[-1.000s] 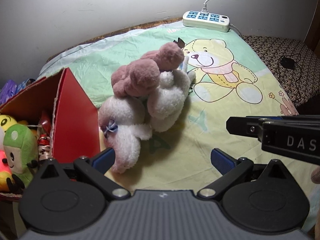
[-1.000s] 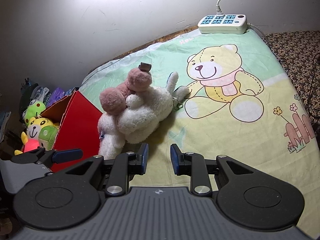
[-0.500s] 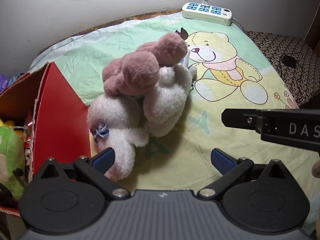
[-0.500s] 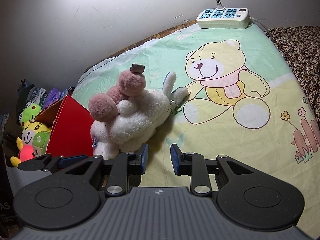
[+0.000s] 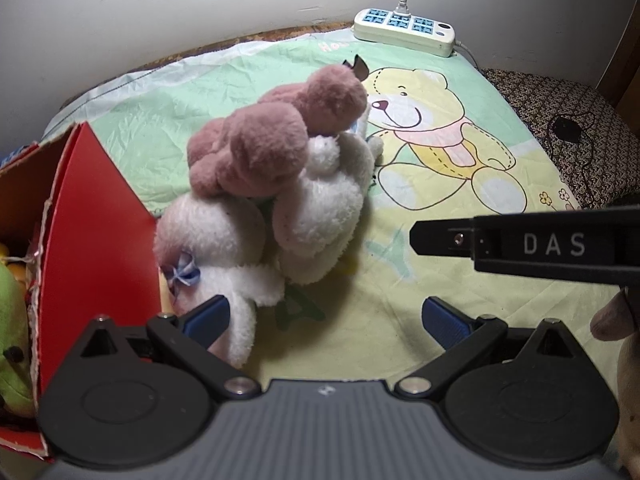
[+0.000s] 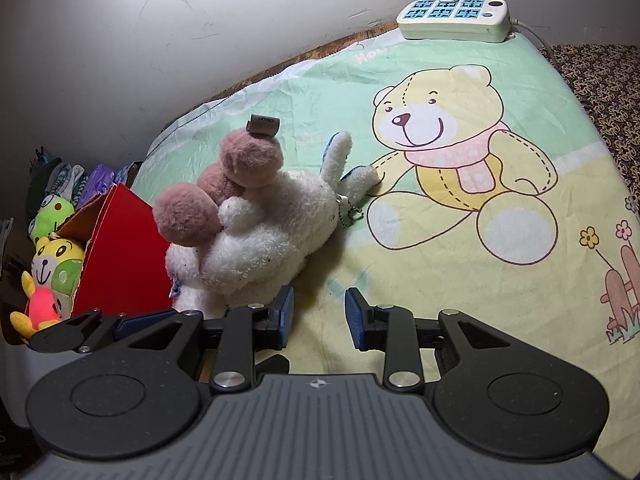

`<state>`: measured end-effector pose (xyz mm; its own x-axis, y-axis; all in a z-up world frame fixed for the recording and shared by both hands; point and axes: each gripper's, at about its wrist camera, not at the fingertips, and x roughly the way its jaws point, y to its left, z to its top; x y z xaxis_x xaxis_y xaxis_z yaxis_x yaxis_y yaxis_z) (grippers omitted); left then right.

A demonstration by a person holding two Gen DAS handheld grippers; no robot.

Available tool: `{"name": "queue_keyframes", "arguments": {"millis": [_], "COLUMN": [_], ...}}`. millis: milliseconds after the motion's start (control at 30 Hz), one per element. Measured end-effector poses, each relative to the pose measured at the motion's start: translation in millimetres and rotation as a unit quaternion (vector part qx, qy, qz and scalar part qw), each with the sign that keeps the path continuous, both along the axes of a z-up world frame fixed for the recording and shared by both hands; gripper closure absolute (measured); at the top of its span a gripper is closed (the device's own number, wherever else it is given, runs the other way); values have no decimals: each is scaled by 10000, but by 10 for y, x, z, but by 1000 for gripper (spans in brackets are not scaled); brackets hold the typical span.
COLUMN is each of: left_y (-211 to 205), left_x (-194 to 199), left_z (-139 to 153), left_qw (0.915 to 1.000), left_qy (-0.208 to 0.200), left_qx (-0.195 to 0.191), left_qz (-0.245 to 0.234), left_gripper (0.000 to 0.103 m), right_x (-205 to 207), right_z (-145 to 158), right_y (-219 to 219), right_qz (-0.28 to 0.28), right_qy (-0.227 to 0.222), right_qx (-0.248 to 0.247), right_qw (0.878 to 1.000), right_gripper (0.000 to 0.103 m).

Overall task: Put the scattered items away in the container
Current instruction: 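Move the right gripper over the white bunny with blue plaid ears, then close the right gripper on the white bunny's body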

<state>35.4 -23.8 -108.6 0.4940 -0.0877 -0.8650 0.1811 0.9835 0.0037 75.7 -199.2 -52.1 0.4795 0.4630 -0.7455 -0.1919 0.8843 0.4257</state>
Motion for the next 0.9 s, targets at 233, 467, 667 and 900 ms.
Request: {"name": "queue_keyframes", "arguments": {"millis": [233,467,667,900], "left_y": [118,162,228,151], "left_x": [140,243,290,368], "left_z": [114,219,-18,-100], "left_qw": [9999,9999,9987,9991], "left_qy": [107,8,222,-53], "left_qx": [-130,63,-450,-417], "left_qz": [31,-78,121,19], "left_gripper": [1,1,2,1], "right_x": [231,577,580,692], "right_z": [232,491,257,38], "right_y": [-51,-114,0,157], "right_qz": [77,200,279,258], "right_qy": [-132,-101,322,499], "right_qx": [61,-56,1,351], "right_qw": [9999,9997,9991,9978], "right_gripper": [71,71,71,60]}}
